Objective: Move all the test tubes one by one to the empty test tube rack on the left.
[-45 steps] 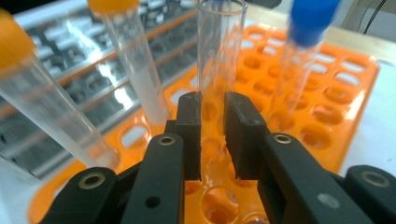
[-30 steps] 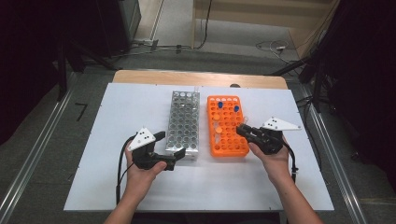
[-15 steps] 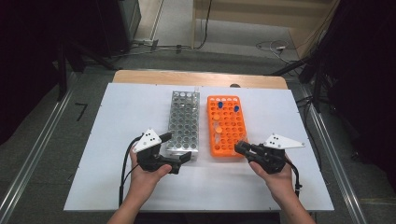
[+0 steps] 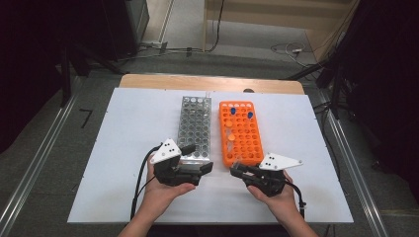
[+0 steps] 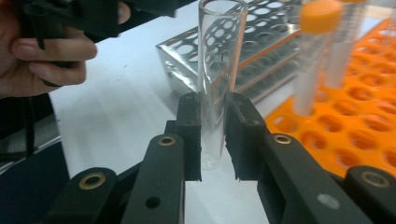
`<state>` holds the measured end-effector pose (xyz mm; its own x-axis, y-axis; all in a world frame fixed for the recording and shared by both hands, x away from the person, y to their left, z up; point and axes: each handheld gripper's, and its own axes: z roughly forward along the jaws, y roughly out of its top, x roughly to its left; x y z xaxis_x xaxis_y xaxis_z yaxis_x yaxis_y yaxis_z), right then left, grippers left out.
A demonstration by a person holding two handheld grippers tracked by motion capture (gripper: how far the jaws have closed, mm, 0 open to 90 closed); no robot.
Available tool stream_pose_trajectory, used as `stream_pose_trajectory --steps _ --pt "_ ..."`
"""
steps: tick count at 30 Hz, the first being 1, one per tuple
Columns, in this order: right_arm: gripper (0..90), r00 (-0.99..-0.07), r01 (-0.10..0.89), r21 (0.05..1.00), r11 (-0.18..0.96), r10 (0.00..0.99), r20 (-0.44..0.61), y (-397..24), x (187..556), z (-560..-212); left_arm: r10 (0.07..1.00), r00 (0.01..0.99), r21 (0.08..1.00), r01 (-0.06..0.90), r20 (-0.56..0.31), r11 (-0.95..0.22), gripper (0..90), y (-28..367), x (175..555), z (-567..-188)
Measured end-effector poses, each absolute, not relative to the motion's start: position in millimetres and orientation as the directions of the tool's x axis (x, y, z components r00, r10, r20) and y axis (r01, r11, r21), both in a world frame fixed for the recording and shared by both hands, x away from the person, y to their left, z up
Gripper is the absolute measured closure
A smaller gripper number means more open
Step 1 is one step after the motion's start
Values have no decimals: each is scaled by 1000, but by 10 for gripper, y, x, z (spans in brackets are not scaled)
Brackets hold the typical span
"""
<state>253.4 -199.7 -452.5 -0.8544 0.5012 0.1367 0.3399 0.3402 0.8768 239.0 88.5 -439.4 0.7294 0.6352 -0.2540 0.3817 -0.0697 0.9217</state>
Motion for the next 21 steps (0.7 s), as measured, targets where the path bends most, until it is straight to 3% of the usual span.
stream_pose_trajectory --steps 15,21 --pt "742 -884 323 864 386 449 130 -1735 2463 -4579 518 828 933 330 -215 -140 563 636 2295 -4385" --pt "742 -895 307 865 397 430 121 -1679 2426 -4571 512 832 929 334 -212 -159 640 576 2292 -4414"
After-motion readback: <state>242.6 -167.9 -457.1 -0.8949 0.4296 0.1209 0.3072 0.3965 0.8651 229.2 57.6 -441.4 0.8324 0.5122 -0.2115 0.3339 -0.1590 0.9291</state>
